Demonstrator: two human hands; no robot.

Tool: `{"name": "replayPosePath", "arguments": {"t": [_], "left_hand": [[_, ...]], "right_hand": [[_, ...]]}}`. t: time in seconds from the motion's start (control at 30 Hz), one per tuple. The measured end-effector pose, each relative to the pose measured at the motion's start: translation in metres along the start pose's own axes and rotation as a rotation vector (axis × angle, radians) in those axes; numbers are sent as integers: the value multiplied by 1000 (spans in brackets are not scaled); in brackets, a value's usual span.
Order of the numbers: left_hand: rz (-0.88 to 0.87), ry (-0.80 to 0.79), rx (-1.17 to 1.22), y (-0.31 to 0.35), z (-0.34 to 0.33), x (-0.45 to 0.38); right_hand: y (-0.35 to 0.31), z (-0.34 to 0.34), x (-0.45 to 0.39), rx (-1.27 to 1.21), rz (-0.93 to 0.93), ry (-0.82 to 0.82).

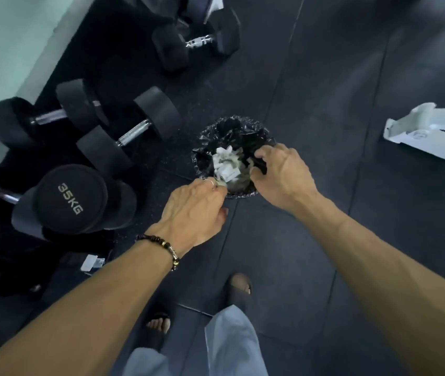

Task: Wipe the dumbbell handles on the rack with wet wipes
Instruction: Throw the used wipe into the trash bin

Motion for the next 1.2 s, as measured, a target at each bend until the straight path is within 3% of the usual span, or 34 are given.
{"name": "replayPosePath", "arguments": {"t": [0.33, 0.6, 0.93, 1.2], "left_hand": [[-367, -36, 21, 60, 56, 65], [-798, -90, 0, 174, 73, 164], [-1320, -246, -65, 370, -3, 349], [-1588, -353, -167, 500, -97, 501]], "right_hand": [[-2, 72, 147, -13, -296, 184], [46, 113, 335, -48, -657, 323], [146, 70, 624, -126, -1202, 409], [220, 4, 831, -275, -1526, 478]]}}
Point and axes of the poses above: each hand's wrist, its own x-axis away from the middle knuckle, its own z-axis out of the back of the hand, y = z × x, the point moved 5 cm from there along -x, towards the middle knuckle, and after that the axes turned 12 degrees about y, right-handed, at the moved point
